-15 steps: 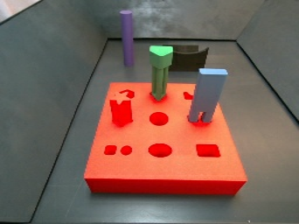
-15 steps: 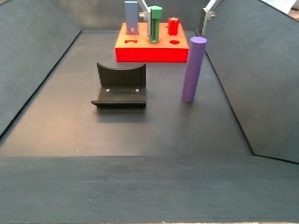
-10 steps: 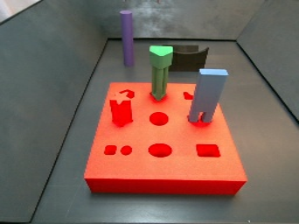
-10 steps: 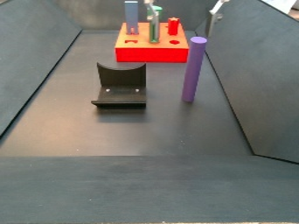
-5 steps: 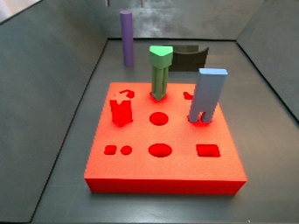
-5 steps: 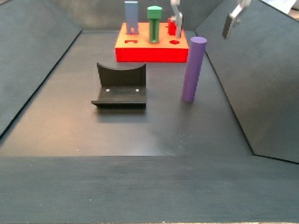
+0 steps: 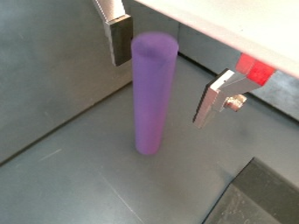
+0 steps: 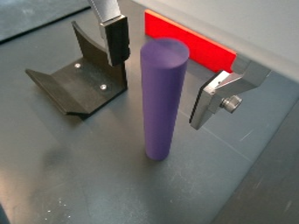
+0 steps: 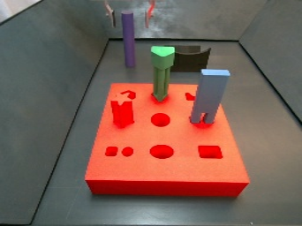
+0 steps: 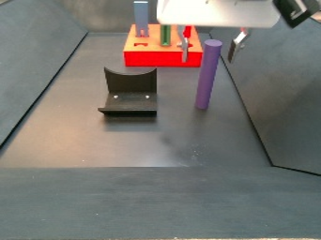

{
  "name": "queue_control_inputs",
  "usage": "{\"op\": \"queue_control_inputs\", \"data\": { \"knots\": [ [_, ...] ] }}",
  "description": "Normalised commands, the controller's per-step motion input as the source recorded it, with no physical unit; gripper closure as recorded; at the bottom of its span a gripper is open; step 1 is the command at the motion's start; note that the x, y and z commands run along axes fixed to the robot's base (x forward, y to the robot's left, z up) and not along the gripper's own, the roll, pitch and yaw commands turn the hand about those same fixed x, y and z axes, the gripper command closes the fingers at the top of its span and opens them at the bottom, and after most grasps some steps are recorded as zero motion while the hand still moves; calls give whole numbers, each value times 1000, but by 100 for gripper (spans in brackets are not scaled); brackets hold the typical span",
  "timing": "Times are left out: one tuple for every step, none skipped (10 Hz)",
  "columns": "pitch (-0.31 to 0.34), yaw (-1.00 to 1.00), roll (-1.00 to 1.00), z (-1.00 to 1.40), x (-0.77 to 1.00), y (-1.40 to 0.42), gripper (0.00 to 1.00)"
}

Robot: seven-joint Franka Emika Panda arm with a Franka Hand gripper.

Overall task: Pick up the round object. Move up. Move to above the board. Insert the round object.
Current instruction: Pick up the round object.

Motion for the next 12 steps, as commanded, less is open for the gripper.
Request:
{"op": "queue_control_inputs", "data": {
  "knots": [
    [0, 0, 0, 0, 0, 0, 0],
    [0, 0, 0, 0, 0, 0, 100],
    [0, 0, 0, 0, 0, 0, 100],
    [0, 0, 0, 0, 0, 0, 100],
    [0, 0, 0, 0, 0, 0, 100],
    [0, 0, 0, 0, 0, 0, 100],
    [0, 0, 0, 0, 0, 0, 100],
    [0, 0, 0, 0, 0, 0, 100],
    [0, 0, 0, 0, 0, 0, 100],
    [0, 0, 0, 0, 0, 0, 100],
    [0, 0, 0, 0, 0, 0, 100],
    [0, 0, 0, 0, 0, 0, 100]
  ]
}}
